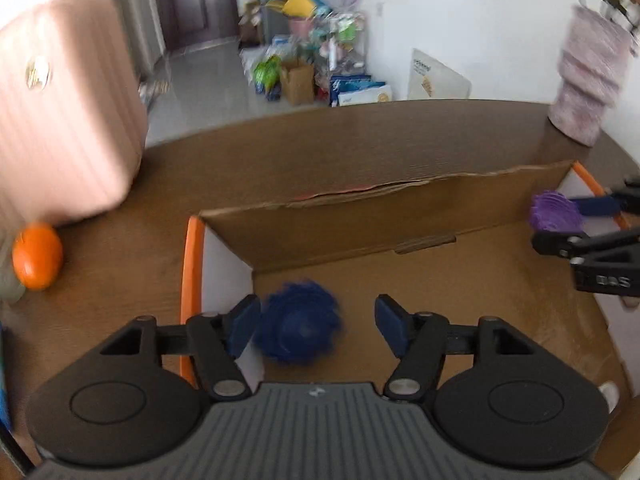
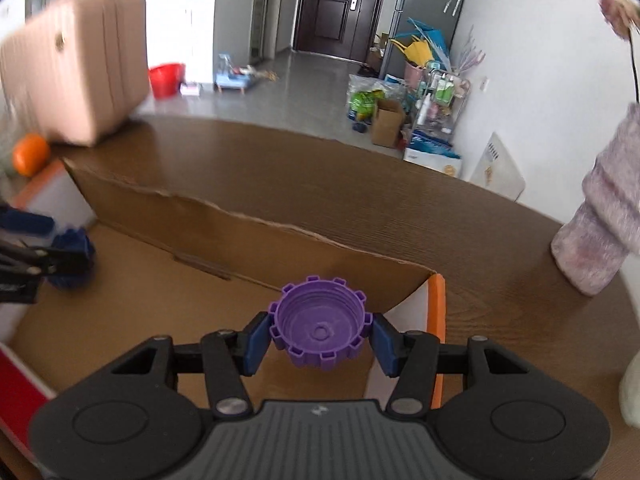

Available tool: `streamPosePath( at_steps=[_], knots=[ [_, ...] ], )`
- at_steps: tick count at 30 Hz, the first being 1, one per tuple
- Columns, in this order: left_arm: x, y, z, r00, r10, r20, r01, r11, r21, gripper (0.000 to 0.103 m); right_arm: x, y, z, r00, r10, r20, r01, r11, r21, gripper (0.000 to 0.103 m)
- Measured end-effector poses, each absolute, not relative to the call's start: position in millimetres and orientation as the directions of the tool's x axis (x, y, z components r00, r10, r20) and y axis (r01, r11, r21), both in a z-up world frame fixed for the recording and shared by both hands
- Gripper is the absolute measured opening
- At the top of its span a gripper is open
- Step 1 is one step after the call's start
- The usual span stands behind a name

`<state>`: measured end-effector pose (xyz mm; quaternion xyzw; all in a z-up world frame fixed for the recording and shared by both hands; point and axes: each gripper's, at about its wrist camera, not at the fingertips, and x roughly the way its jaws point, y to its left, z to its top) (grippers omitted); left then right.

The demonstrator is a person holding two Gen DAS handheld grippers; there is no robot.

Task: Organize rigid objects

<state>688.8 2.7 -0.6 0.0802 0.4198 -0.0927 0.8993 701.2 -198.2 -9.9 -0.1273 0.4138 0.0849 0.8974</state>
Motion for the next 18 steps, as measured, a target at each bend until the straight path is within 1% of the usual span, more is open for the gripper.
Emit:
streamPosePath(
  at_steps=[1, 2, 4, 6, 10, 15, 17, 18],
  knots=[
    [687, 3, 0, 0.638, -0.106, -0.763, 0.241, 0.968, 0.066, 0.074, 702, -194, -15, 0.642, 0.03, -0.766, -0.269, 0.945, -0.188, 0.056],
    [686, 3, 0, 0.639, -0.114, -0.76, 0.246, 0.967, 0.061, 0.076, 701, -192, -18, 0.642, 0.022, -0.767, -0.276, 0.939, -0.204, 0.061],
    [687, 3, -1, 0.629, -0.103, -0.771, 0.244, 0.967, 0.07, 0.076, 699, -187, -21, 0.64, 0.012, -0.768, -0.287, 0.931, -0.225, 0.063],
    [687, 5, 1, 0.618, -0.096, -0.78, 0.229, 0.971, 0.062, 0.076, 697, -184, -17, 0.647, 0.013, -0.763, -0.289, 0.929, -0.229, 0.067],
    [675, 7, 12, 0.601, -0.105, -0.793, 0.223, 0.974, 0.039, 0.076, 684, -190, 6, 0.667, 0.027, -0.744, -0.286, 0.932, -0.222, 0.07],
    [639, 12, 56, 0.644, -0.121, -0.756, 0.215, 0.976, 0.027, 0.076, 648, -200, 50, 0.71, 0.038, -0.704, -0.274, 0.934, -0.227, 0.074],
    [619, 16, 78, 0.679, -0.116, -0.725, 0.203, 0.979, 0.033, 0.077, 627, -206, 69, 0.731, 0.058, -0.679, -0.272, 0.938, -0.213, 0.077],
    [605, 18, 89, 0.704, -0.112, -0.701, 0.192, 0.981, 0.037, 0.079, 616, -209, 78, 0.744, 0.071, -0.665, -0.272, 0.94, -0.204, 0.079]
  ],
)
